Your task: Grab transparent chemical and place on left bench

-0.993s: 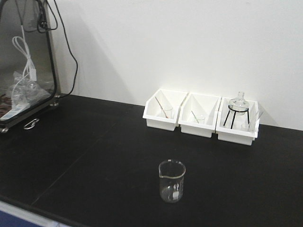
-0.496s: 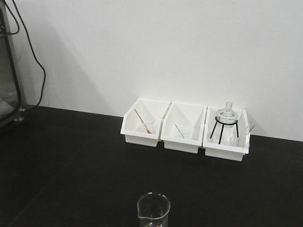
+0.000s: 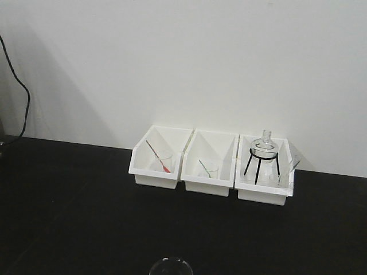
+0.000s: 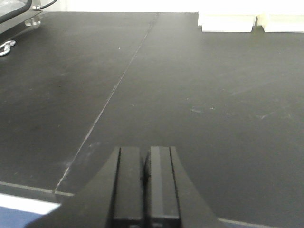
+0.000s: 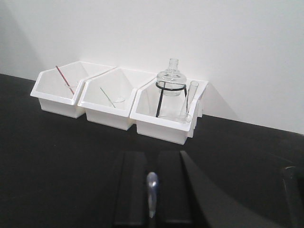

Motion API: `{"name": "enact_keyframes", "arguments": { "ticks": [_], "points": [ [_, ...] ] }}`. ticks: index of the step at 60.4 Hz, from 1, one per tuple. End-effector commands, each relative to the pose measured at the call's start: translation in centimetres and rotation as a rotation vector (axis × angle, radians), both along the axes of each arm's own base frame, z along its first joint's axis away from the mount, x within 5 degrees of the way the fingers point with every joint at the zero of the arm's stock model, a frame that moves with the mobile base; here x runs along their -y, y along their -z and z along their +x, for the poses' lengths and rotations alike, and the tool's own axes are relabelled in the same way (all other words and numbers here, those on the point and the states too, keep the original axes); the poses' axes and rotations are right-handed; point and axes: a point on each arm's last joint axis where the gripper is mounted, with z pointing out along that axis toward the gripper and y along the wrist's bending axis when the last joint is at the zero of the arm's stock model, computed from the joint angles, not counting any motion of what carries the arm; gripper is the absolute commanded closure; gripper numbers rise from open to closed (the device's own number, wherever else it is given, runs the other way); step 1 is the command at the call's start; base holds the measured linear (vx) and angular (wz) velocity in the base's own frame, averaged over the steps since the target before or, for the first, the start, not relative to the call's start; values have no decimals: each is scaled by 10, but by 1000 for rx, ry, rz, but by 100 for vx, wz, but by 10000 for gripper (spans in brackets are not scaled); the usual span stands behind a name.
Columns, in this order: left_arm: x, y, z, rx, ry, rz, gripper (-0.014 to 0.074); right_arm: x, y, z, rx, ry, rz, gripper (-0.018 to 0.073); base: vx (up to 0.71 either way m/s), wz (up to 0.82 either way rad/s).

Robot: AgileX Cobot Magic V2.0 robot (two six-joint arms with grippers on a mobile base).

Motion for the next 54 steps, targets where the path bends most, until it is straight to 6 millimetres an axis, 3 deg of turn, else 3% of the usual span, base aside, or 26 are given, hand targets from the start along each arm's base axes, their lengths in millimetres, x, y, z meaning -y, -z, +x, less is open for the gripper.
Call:
{"name": "enact_keyframes", "arguments": {
  "ticks": [1, 16, 24, 31, 42, 43, 54],
  "points": [
    [0, -3, -1, 81, 1, -14, 600, -3, -13, 1, 60, -32, 17, 421, 5, -3],
    [0, -3, -1, 81, 1, -14, 600, -6, -15, 2, 82, -69, 26, 433, 2, -1],
    [0, -3, -1, 81, 1, -14, 600, -24, -17, 5, 172, -281, -89, 519, 0, 0],
    [0, -3, -1, 81, 1, -14, 600, -30, -21, 15, 169, -368, -21, 568, 0, 0],
    [0, -3, -1, 81, 1, -14, 600, -31, -50, 38, 206, -392, 0, 562, 0, 0],
    [0, -3, -1, 81, 1, -14, 600, -34, -73, 52, 243, -430, 26, 561, 0, 0],
    [0, -3, -1, 81, 1, -14, 600, -60, -89, 72, 200, -542, 38, 561, 0, 0]
  ]
}}
